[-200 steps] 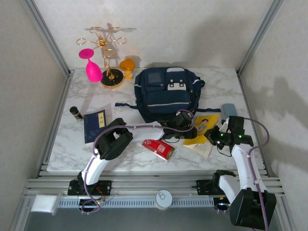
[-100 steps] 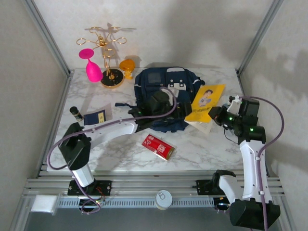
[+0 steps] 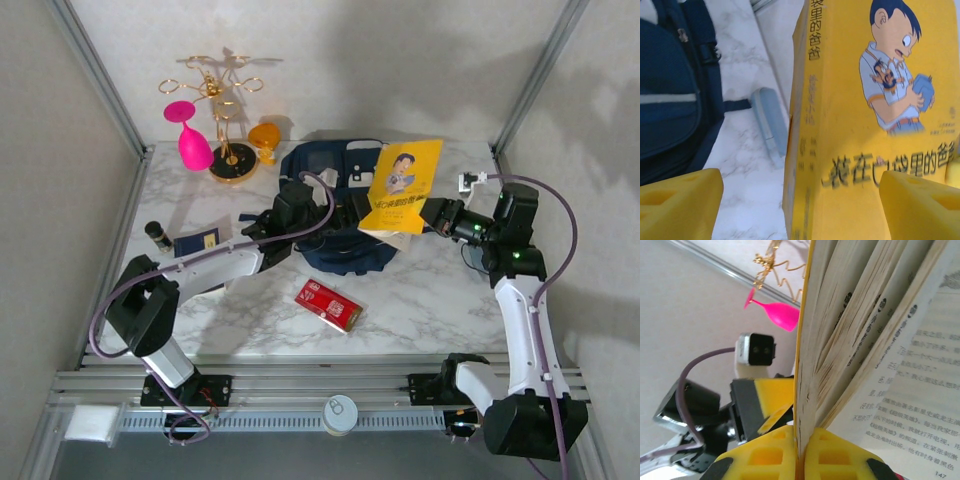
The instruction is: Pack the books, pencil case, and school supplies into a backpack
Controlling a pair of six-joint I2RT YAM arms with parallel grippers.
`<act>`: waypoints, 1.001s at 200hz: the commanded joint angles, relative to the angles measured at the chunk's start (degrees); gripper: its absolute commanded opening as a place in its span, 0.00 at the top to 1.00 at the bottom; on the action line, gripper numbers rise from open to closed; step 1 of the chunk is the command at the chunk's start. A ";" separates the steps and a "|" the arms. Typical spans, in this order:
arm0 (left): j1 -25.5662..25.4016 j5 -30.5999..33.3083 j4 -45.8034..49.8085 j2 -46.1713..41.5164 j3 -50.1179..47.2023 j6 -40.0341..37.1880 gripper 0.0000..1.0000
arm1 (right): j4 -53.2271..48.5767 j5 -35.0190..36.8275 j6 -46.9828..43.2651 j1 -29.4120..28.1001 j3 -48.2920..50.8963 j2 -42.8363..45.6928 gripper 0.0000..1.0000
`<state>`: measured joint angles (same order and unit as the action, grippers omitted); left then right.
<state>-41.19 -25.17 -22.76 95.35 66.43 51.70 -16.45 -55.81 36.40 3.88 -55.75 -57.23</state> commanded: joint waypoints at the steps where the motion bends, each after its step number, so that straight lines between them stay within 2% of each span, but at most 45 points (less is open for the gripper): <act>1: 1.63 -4.73 -10.23 3.23 1.59 4.28 0.23 | 9.44 -3.08 2.04 -1.28 1.61 -0.48 1.00; 30: 1.60 -8.42 -15.28 6.37 3.52 7.82 0.34 | 14.52 -4.32 4.16 -2.26 5.20 -2.21 1.00; 71: 1.64 -9.08 -14.19 6.41 3.85 7.12 0.60 | 7.58 -1.06 -3.51 -2.25 7.20 -5.04 1.00; 93: 1.64 -9.09 -12.56 6.47 4.26 6.68 0.70 | 8.01 -0.87 -3.98 -2.36 8.19 -5.30 1.00; 136: 1.55 -9.81 -10.62 6.61 5.26 6.30 0.94 | 5.71 -0.59 -6.58 -2.33 6.95 -6.55 0.89; 146: 1.76 -9.56 -10.43 6.27 5.28 6.54 1.00 | 2.84 0.97 -8.30 -2.32 6.09 -6.89 0.81; 178: 2.43 -10.13 -15.58 5.14 5.48 10.58 1.00 | -6.39 9.32 -10.97 -1.93 4.07 -7.13 0.30; 195: 2.21 -11.31 -17.73 5.18 6.54 12.46 1.00 | -7.87 9.23 -9.29 -1.08 4.52 -7.68 0.04; 200: 2.10 -11.53 -18.32 5.21 6.81 12.93 1.00 | -7.44 7.82 -8.54 -0.88 4.76 -7.82 0.01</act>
<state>-38.63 -33.10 -31.81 102.50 69.32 60.99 -19.84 -48.93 28.18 2.17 -49.39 -64.47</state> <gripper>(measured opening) 0.125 0.893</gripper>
